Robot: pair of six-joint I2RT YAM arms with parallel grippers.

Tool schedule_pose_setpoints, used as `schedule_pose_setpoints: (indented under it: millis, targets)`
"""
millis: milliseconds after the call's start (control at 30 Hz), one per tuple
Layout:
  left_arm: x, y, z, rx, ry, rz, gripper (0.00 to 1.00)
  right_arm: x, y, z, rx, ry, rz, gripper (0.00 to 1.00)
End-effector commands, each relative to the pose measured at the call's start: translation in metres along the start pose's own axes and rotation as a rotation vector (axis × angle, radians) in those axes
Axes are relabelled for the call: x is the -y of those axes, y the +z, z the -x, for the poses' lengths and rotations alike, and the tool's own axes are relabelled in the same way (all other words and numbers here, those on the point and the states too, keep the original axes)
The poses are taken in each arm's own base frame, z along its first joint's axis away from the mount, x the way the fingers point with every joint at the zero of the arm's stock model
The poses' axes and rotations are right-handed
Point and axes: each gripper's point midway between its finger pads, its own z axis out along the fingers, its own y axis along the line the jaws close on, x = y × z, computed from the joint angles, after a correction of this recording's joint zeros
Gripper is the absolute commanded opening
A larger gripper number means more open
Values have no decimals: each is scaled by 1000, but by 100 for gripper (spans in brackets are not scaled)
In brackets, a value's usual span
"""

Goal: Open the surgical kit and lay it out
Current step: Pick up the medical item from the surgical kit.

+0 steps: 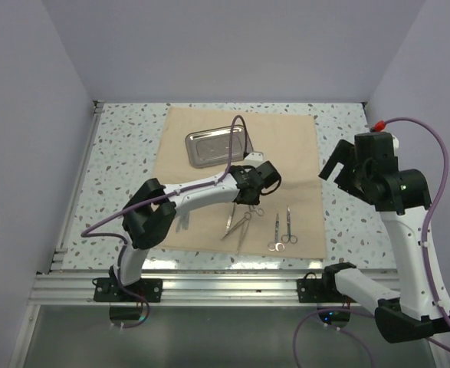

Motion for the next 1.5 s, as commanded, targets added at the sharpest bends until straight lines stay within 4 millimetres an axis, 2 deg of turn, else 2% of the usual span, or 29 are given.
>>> schedule_pose_setpoints:
  millis: [0,133,300,467,667,900,1167,1267,1300,1367,1400,1467]
  targets:
    - [-13,18,12,11,-31,58,42,-3,1,4,2,-8,2,98]
    - [-14,38,21,9,-33,49,42,-4,4,7,3,-21,-11,98]
    - [-3,55,29,7,-20,28,41,-4,9,9,-2,-31,-32,98]
    - [8,55,44,26,-34,-7,41,-4,19,6,-22,-42,-51,98]
    - [12,48,51,24,-61,-36,40,-6,27,4,-40,-56,-60,98]
    - [7,65,36,-23,-61,16,40,-12,31,4,-42,-76,-53,98]
    - [14,90,20,-67,-71,24,38,-15,30,-1,-41,-132,-53,98]
    - [14,96,15,-87,-79,30,32,-16,28,0,-32,-155,-57,99]
    - [15,98,14,-91,-85,27,16,-17,28,-1,-31,-165,-54,98]
    - [15,101,8,-112,-95,23,3,-18,27,0,-25,-175,-58,98]
    - [16,101,7,-117,-96,14,0,-19,27,0,-24,-187,-58,98]
    - [18,100,7,-116,-101,6,0,-20,26,2,-12,-197,-61,98]
